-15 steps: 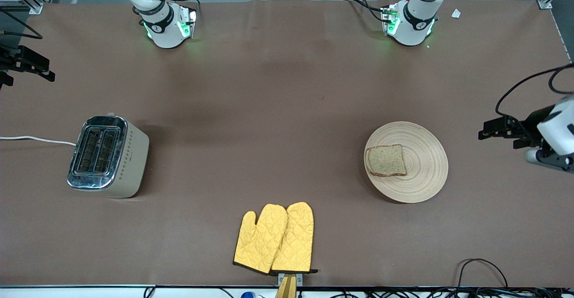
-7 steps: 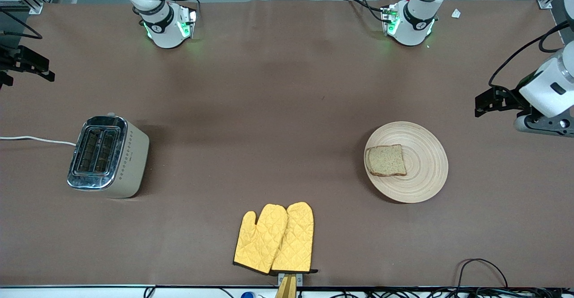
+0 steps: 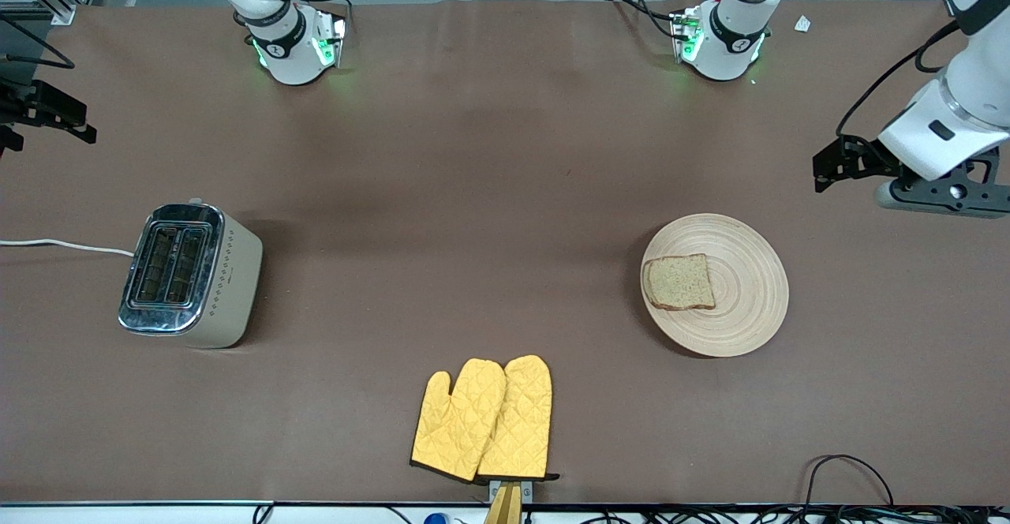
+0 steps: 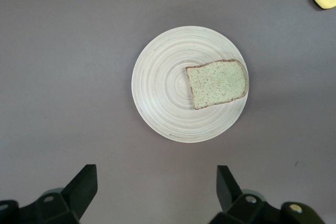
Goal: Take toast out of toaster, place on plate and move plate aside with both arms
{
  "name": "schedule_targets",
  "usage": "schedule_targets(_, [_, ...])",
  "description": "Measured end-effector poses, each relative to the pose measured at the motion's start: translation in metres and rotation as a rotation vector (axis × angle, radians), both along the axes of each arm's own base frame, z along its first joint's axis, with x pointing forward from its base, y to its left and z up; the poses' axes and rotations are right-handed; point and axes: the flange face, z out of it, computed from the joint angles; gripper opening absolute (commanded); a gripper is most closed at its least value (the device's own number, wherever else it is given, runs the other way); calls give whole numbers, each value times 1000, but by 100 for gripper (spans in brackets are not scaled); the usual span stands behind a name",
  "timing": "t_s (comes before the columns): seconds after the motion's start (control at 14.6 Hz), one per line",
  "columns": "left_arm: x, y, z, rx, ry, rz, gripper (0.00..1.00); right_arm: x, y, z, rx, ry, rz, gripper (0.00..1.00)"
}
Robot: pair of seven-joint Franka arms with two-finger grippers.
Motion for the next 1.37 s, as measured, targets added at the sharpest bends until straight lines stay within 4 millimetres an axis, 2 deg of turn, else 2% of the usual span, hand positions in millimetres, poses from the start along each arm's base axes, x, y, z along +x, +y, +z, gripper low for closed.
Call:
schedule_targets(0.55, [2, 9, 11, -2, -26, 17, 100, 0, -1, 0, 0, 0, -1, 100])
schedule_targets(0.96, [3, 35, 22, -11, -42, 69, 100, 0, -1, 0, 0, 1, -2, 100])
schedule_targets(1.37, [4, 38, 20, -10, -39, 75, 100, -1, -5, 0, 1, 2, -10, 100])
